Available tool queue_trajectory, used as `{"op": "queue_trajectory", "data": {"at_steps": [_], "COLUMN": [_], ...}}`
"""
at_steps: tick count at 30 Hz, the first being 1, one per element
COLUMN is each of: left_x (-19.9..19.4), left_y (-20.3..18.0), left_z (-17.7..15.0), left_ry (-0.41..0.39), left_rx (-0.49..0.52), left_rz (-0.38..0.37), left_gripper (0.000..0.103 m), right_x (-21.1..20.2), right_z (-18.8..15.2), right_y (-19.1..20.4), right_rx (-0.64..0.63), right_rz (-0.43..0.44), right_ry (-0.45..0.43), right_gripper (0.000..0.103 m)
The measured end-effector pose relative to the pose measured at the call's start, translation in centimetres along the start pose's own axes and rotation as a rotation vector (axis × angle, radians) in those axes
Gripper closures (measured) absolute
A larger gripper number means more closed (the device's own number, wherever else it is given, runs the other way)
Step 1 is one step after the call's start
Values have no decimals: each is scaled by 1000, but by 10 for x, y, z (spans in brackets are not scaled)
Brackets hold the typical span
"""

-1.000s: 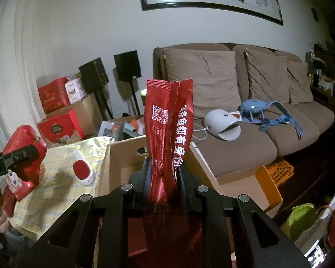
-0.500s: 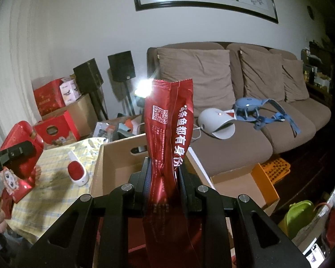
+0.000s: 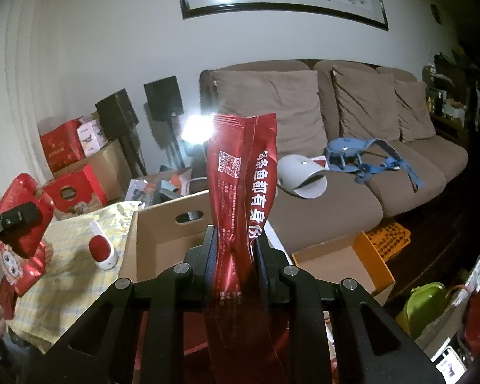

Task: Organize objects
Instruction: 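Hold the CHALI box over the cardboard box with the left tool while the right tool holds the sachet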

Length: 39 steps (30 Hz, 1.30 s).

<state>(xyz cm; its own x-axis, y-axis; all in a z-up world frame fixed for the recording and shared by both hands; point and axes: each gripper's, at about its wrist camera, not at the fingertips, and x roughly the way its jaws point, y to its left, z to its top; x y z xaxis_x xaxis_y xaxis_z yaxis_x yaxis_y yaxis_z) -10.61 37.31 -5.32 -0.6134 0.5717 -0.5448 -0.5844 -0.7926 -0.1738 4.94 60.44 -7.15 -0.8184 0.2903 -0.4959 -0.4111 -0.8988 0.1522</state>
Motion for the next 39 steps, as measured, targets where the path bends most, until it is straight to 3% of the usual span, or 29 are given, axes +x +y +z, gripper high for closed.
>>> {"op": "queue_trajectory", "data": {"at_steps": [13,35,39], "left_x": [6,36,43], "left_y": [-16,-29,-33], "left_z": [6,-12,-7], "left_ry": [-29,-7,-5], "left_rx": [8,48,45], "left_rz": [-39,-58,-93], "left_gripper": [22,22,22], "right_x": [-9,23,24], "right_z": [5,-9,-10], "right_y": [-7,8,8], "right_rx": [21,-29,1], "right_rz": [-3,-26,15], "right_ry": [-28,51,54], "right_gripper": [81,81,81]}}
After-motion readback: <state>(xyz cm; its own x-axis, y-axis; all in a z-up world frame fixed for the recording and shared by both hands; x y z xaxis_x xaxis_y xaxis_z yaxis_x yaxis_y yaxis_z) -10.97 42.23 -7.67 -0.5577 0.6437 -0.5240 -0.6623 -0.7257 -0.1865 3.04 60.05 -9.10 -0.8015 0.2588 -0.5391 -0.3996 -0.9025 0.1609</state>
